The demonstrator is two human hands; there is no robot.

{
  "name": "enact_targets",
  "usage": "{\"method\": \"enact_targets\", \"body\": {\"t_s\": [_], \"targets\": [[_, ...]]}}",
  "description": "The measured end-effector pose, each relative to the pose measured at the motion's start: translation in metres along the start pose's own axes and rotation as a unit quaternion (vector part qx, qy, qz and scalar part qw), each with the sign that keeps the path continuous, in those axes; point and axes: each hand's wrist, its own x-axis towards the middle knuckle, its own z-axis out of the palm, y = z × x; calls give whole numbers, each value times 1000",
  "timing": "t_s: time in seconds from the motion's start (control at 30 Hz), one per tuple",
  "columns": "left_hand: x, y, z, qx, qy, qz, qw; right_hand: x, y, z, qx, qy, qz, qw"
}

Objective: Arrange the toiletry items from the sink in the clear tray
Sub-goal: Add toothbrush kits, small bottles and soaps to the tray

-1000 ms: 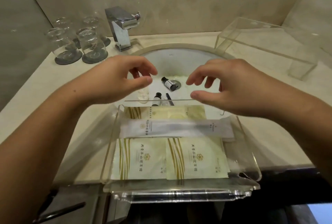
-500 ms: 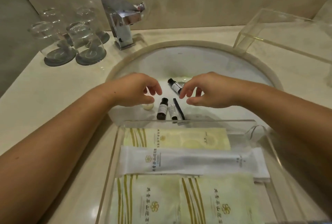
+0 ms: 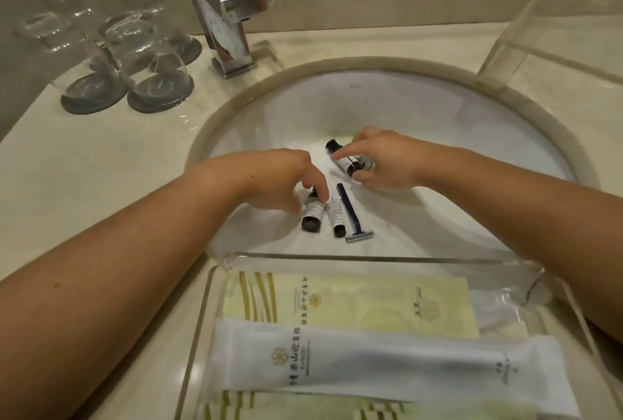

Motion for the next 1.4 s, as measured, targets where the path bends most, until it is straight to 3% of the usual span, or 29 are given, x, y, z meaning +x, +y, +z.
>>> {"method": "enact_targets", "body": {"t_s": [0.17, 0.57, 1.0, 1.4], "targets": [[4, 4, 3, 9, -9, -6, 1000, 2, -2, 8, -13, -12, -9, 1000], [9, -1, 9, 30, 1, -28, 999, 1, 5, 13, -30, 56, -6, 998], [11, 2, 13, 51, -12, -7, 999, -20, 0, -14, 83, 88, 64, 991], [-60, 22, -19, -69, 219, 40, 972, -110, -55, -59, 151, 234, 37, 960]]}}
